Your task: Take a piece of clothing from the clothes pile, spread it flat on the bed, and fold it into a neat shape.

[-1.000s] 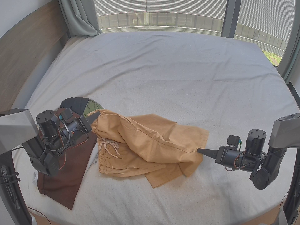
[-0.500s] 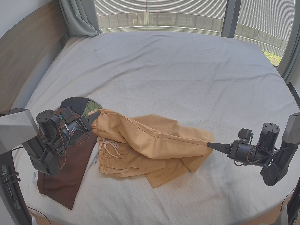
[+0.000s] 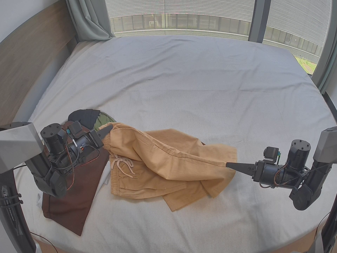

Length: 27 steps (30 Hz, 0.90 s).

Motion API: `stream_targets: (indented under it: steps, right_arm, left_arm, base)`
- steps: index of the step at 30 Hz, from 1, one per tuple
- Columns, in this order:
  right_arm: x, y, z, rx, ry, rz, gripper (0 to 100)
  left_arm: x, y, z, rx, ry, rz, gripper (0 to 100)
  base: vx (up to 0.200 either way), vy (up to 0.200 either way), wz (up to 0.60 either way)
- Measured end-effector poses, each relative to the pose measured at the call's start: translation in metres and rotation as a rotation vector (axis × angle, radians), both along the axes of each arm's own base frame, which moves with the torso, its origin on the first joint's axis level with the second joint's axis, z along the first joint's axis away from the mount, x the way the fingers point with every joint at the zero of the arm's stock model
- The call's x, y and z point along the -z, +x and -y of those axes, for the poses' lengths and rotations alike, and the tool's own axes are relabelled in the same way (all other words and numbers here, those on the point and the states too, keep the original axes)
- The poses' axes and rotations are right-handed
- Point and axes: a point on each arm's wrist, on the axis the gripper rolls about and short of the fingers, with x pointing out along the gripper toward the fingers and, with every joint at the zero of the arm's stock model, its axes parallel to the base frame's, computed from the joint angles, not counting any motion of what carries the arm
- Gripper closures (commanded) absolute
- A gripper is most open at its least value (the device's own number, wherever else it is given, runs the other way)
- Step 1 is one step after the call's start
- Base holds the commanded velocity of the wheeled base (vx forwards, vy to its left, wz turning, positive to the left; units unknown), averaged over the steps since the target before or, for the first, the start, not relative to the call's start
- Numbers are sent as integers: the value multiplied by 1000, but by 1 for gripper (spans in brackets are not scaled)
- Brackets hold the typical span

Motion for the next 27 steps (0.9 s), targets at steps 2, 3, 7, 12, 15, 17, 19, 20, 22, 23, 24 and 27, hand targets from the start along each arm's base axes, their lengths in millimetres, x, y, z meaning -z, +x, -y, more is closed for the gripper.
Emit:
stream_targets:
  steps: [2,3,7,12,15,17,19,20,22,23,24,27]
  right_arm:
    - [2,0,0,-2,-9,5,0]
    - [3,1,-1,-3,-11,5,0]
    - [5,1,-2,-9,-13,2,0]
    - [5,2,-4,-14,-13,3,0]
    - [5,3,-5,-17,-13,7,0]
    - [5,4,-6,-19,-12,8,0]
    - [6,6,-7,-20,-11,12,0]
    - [6,6,-7,-20,-11,12,0]
    - [6,8,-8,-20,-11,15,0]
    - [6,9,-8,-20,-10,15,0]
    - [7,10,-8,-21,-10,16,0]
    - [8,12,-10,-25,-10,18,0]
  left_arm:
    - [0,0,0,0,0,0,100]
    - [0,0,0,0,0,0,100]
    - [0,0,0,0,0,-1,100]
    - [0,0,0,0,0,0,100]
    - [0,0,0,0,0,1,100]
    - [0,0,0,0,0,1,100]
    - [0,0,0,0,0,0,100]
    - [0,0,0,0,0,0,100]
    - [0,0,0,0,0,0,100]
    - [0,0,0,0,0,0,100]
    - [0,0,0,0,0,0,100]
    - [0,0,0,0,0,0,100]
  base:
    - [0,0,0]
    - [0,0,0]
    - [0,0,0]
    - [0,0,0]
    - [0,0,0]
    - [0,0,0]
    - [0,0,0]
    - [0,0,0]
    - [0,0,0]
    - [0,0,0]
    - [0,0,0]
    - [0,0,0]
